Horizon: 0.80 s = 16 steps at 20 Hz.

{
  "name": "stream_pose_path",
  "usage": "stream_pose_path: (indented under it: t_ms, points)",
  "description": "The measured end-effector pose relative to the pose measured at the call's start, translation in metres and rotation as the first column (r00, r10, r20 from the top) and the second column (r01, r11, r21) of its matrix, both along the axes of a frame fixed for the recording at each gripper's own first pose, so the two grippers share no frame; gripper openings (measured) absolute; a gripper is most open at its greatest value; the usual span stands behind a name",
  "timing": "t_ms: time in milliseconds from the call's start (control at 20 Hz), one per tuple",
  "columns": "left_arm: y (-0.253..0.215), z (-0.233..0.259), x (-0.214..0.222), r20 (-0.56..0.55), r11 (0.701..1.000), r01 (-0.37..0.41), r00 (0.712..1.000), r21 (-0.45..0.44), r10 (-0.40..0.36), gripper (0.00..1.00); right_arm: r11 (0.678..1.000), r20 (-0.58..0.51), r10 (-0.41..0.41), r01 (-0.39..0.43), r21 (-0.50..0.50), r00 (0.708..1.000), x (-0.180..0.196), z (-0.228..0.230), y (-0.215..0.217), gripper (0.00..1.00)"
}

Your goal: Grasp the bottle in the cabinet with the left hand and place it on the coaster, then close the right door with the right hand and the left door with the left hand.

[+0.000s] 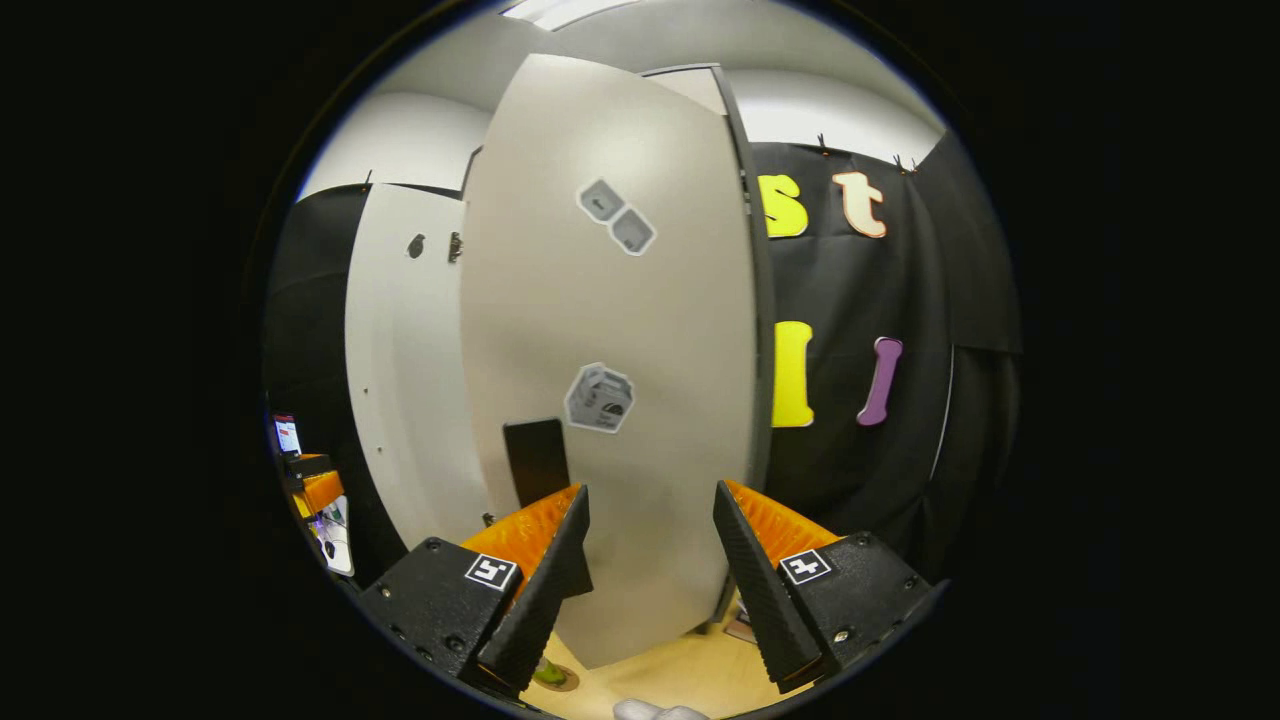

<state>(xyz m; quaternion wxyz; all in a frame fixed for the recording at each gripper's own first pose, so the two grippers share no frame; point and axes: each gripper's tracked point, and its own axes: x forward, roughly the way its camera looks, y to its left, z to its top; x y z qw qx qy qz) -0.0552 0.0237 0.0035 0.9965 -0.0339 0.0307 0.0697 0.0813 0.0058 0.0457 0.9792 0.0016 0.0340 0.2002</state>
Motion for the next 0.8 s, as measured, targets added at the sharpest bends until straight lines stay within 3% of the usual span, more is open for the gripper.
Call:
stream_pose_path:
  t_ms: [150,200,250,450,650,800]
  points:
    - [0.008,0.000,0.000,0.002,1.000,0.008,1.000,0.002,-0.008,0.95,1.000,0.008,0.013,-0.012,-0.023,1.000,-0.012,-0.003,0.013,0.78]
    - [0.011,0.000,0.001,0.001,1.000,0.013,1.000,0.003,-0.013,1.00,0.999,0.006,0.016,-0.016,-0.028,1.000,-0.013,-0.003,0.017,0.79]
    - [0.013,-0.002,0.002,-0.001,1.000,0.019,1.000,0.004,-0.019,0.95,0.999,0.004,0.020,-0.019,-0.029,1.000,-0.016,-0.004,0.021,0.78]
    - [0.032,-0.001,0.007,0.001,0.999,0.040,0.999,0.023,-0.040,0.95,0.999,0.003,0.001,-0.001,-0.040,1.000,-0.028,-0.009,0.031,0.78]
    - [0.063,-0.004,0.017,0.000,0.998,0.042,0.999,0.040,-0.042,0.95,0.997,0.023,-0.064,0.064,-0.034,0.998,-0.047,-0.013,0.038,0.78]
    - [0.102,-0.005,0.027,0.005,0.998,0.002,1.000,0.070,-0.003,0.95,0.992,0.061,-0.118,0.120,-0.029,0.991,-0.059,-0.012,0.043,0.79]
